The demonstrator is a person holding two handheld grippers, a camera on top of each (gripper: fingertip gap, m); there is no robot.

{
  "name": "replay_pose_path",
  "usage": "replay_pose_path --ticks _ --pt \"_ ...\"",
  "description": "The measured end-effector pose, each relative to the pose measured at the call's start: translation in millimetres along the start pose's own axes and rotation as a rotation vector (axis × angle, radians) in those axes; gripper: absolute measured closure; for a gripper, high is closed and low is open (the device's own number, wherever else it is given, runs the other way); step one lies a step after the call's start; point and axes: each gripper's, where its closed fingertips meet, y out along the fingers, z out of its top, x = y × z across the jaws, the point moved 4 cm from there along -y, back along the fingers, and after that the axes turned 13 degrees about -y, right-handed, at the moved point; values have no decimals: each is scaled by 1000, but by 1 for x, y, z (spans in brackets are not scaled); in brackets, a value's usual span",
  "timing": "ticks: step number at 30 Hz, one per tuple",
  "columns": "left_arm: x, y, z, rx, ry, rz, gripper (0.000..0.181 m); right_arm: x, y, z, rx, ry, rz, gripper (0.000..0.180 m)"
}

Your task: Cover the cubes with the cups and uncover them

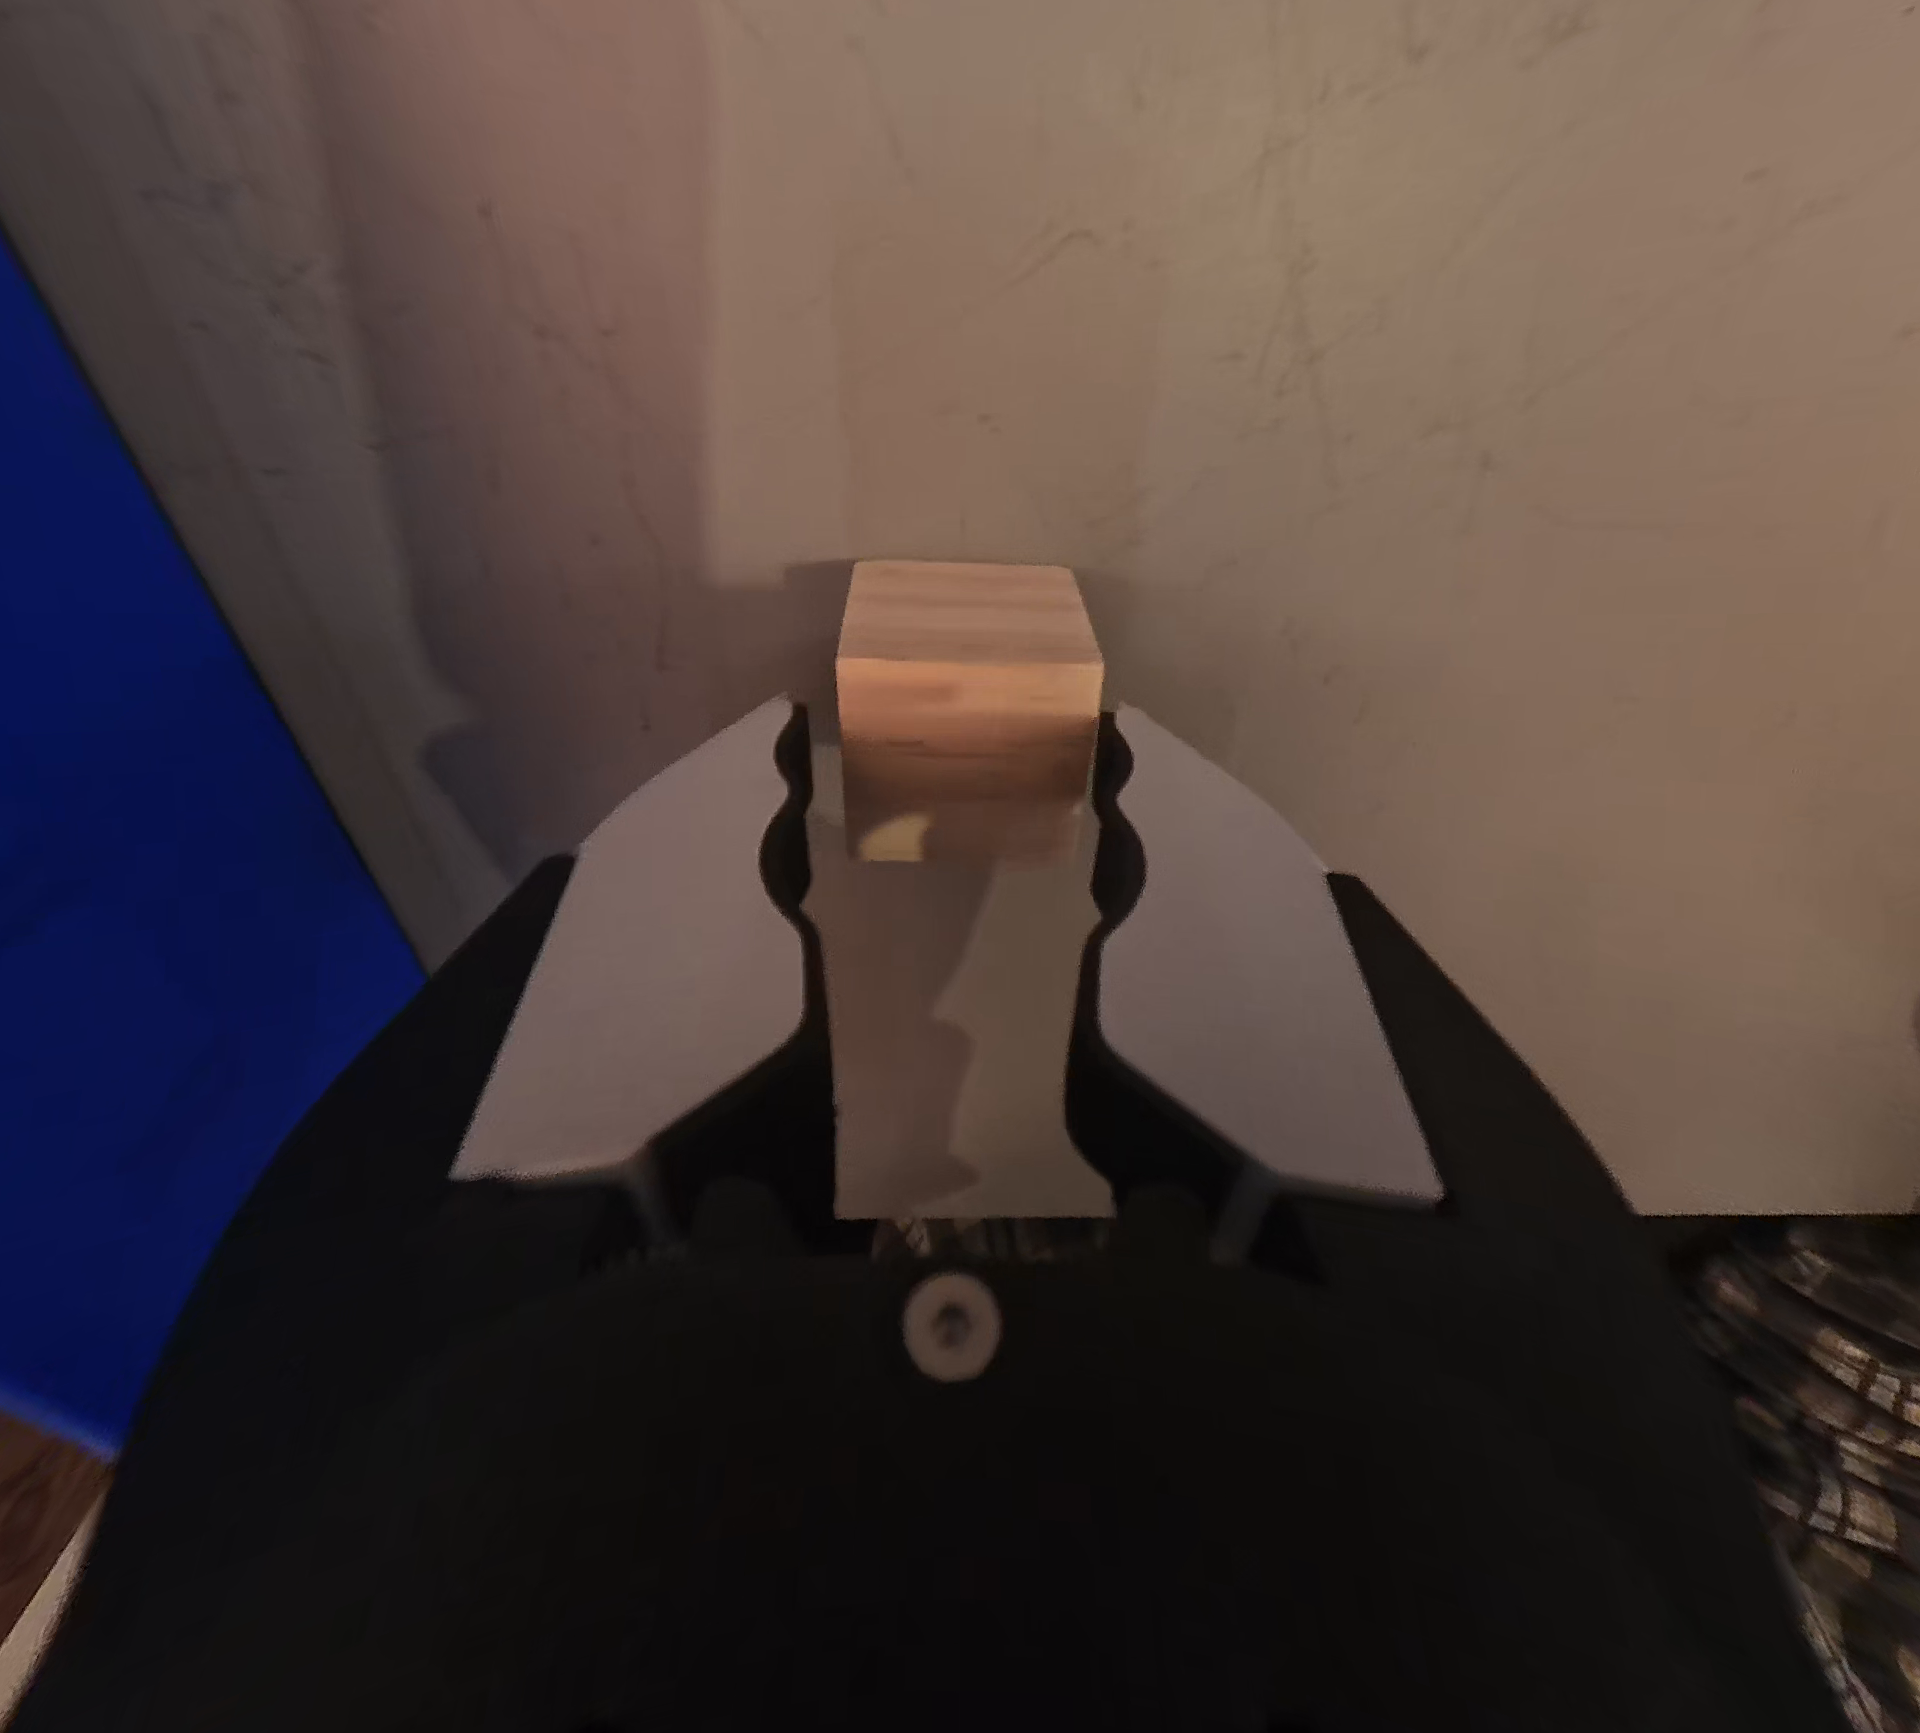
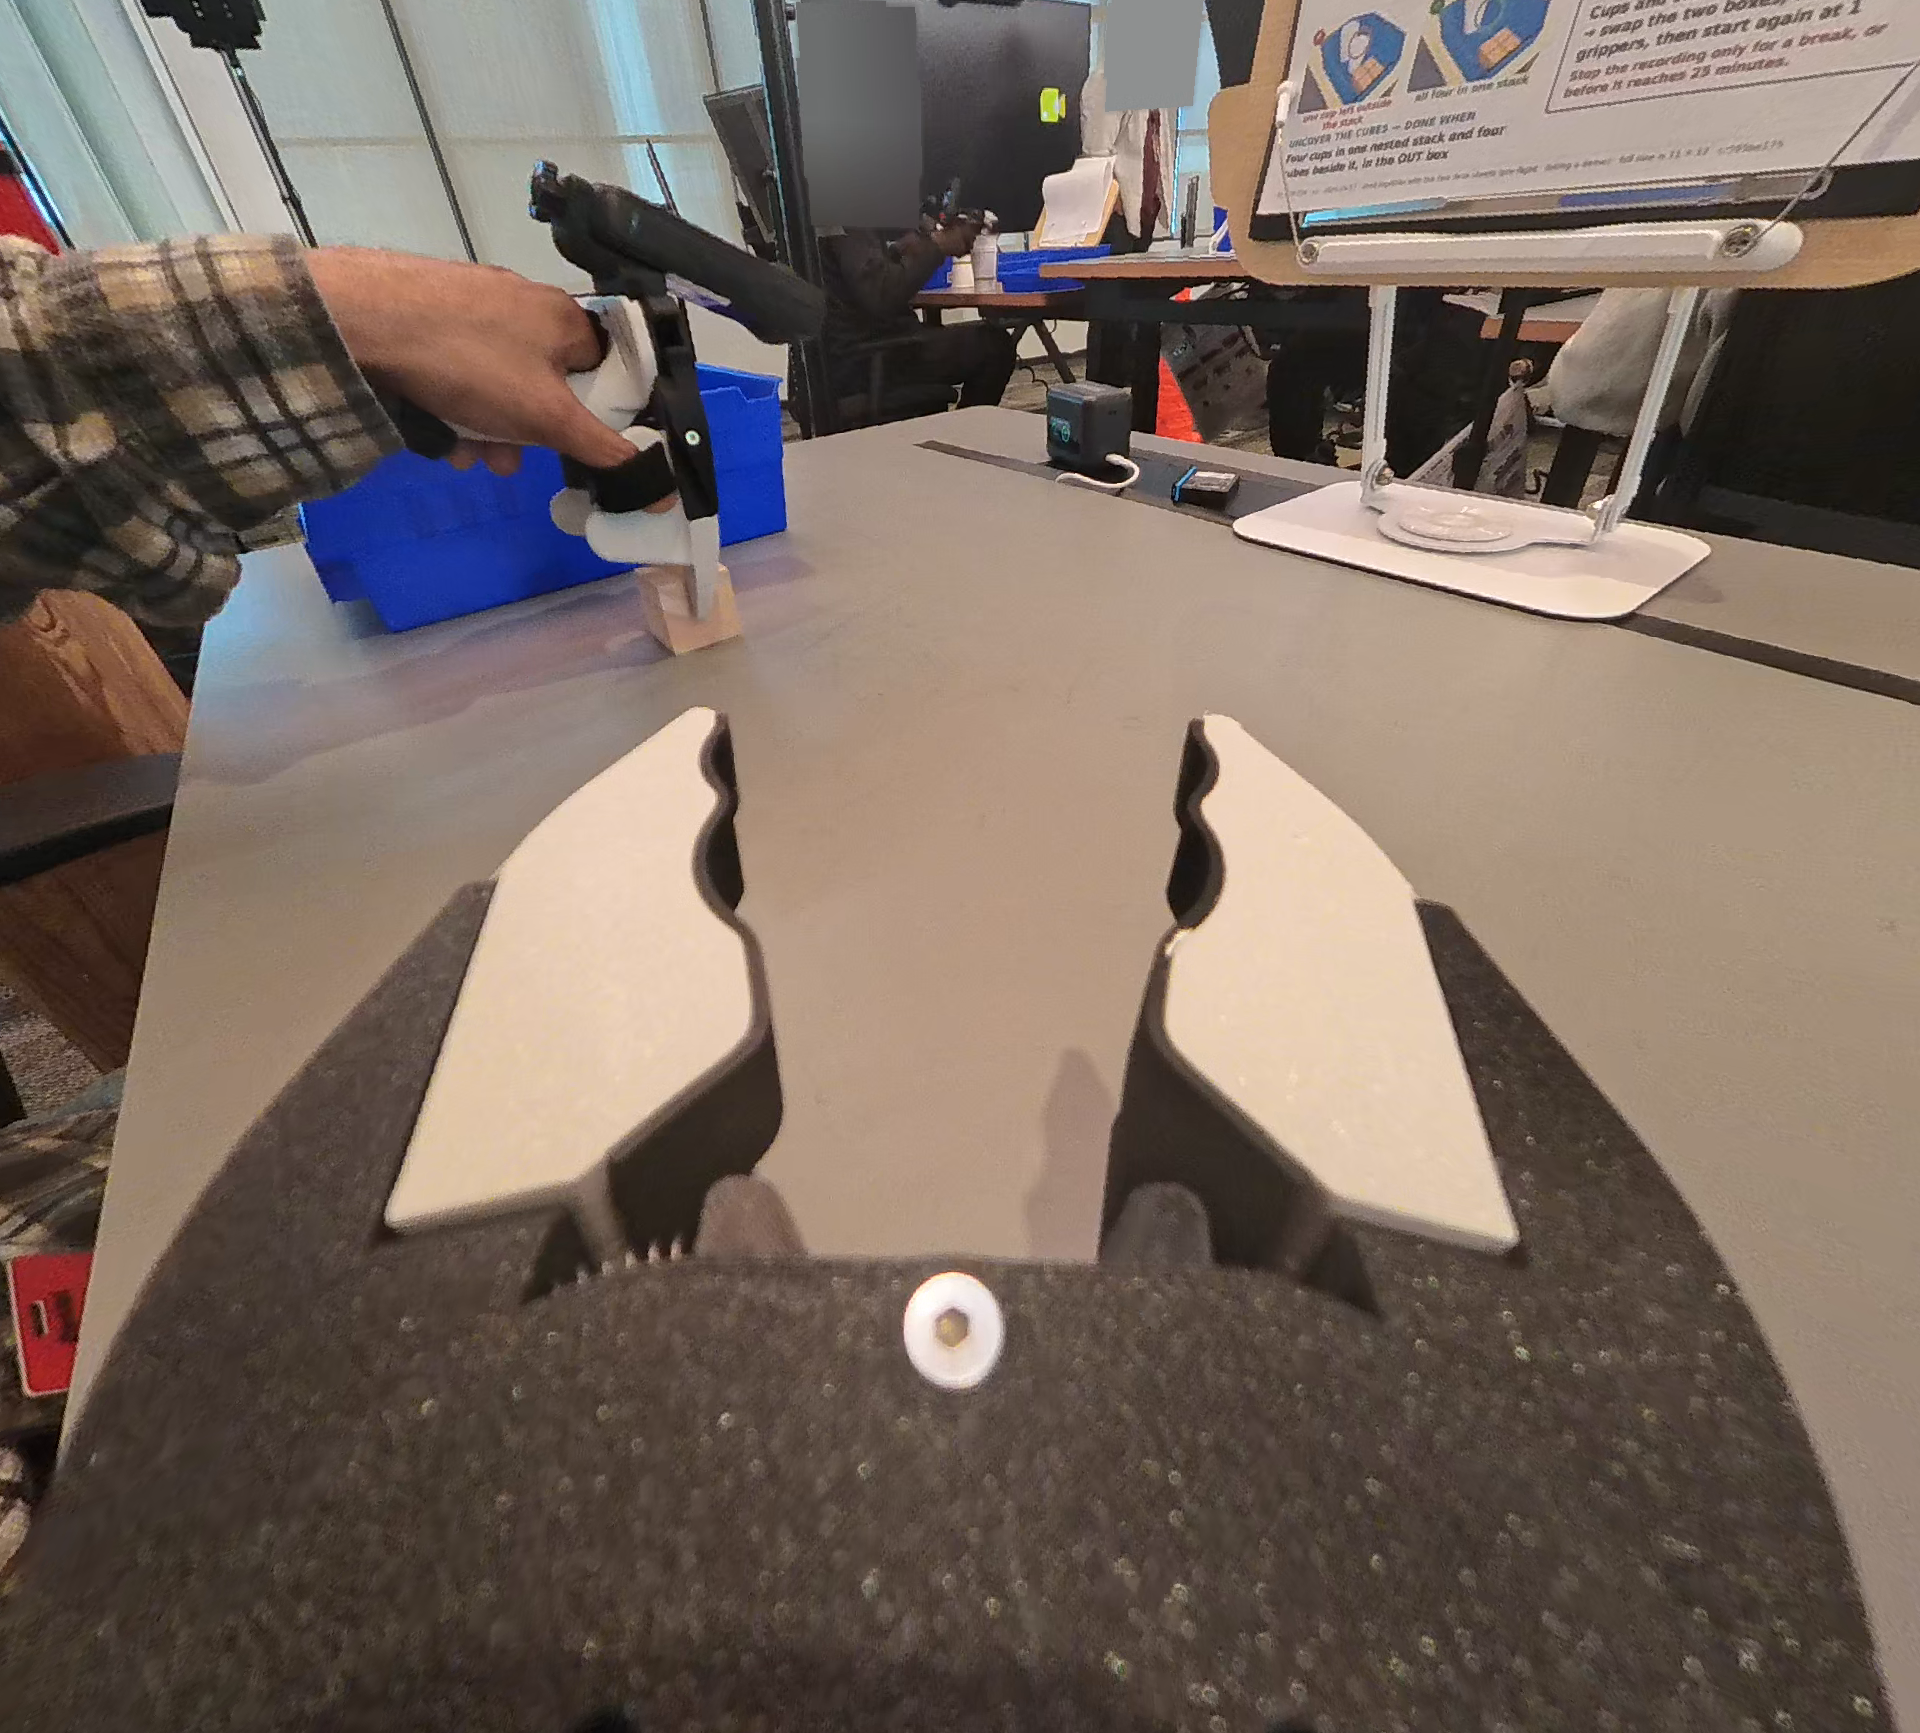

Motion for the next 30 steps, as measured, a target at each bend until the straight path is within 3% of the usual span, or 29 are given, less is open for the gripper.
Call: replay_pose_path --ticks 8,14,20,24,30 --pt "-1 -15 0 27 12 -56 110 0 0 0 0 3 -1 97" --pt "-9 -102 -14 224 184 -212 94 0 0 0 1 -2 -1 95" --pt "-61 -179 -36 536 583 -272 89 -2 0 1 1 -10 7 95" --pt "-114 -181 -46 626 762 -294 90 -4 1 1 0 -22 12 95" --pt "-179 -129 -59 554 968 -281 104 -5 0 2 8 -30 17 95"
